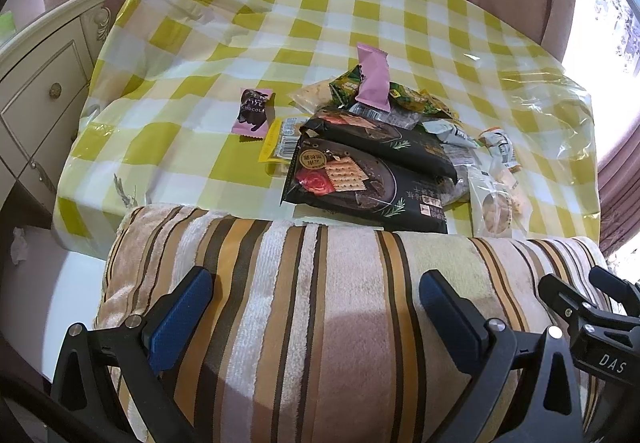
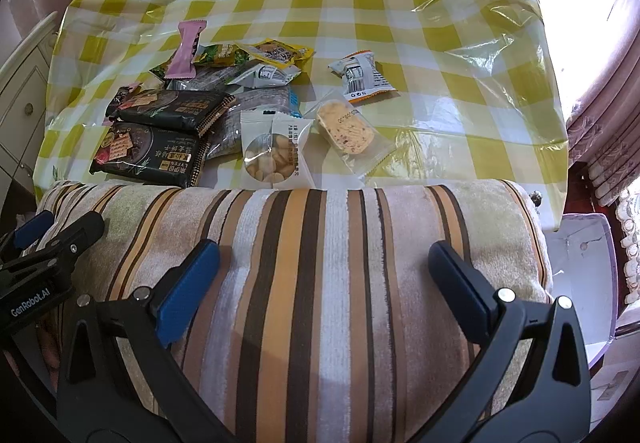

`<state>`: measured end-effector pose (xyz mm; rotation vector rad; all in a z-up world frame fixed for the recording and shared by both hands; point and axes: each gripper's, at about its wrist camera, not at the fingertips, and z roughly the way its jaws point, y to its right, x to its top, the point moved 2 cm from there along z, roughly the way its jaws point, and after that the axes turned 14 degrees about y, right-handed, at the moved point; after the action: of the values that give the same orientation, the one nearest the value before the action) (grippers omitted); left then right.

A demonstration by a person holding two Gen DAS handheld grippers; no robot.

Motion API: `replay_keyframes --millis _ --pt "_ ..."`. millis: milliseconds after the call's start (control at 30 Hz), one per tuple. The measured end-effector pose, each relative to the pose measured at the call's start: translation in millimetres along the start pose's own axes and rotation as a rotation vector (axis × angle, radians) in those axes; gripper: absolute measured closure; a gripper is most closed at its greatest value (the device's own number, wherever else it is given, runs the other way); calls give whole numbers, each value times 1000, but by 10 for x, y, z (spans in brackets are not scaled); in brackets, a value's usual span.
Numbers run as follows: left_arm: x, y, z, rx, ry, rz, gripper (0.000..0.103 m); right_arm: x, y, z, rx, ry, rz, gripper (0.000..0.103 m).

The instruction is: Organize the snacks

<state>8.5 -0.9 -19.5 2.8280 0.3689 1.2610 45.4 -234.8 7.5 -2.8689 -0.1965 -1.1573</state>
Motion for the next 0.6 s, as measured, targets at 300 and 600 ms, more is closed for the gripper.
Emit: replay_keyframes --millis 300,600 --pt "0 19 10 16 0 13 0 7 19 3 -1 11 -5 0" --pt "6 21 14 15 0 11 0 5 -2 21 -10 14 -13 0"
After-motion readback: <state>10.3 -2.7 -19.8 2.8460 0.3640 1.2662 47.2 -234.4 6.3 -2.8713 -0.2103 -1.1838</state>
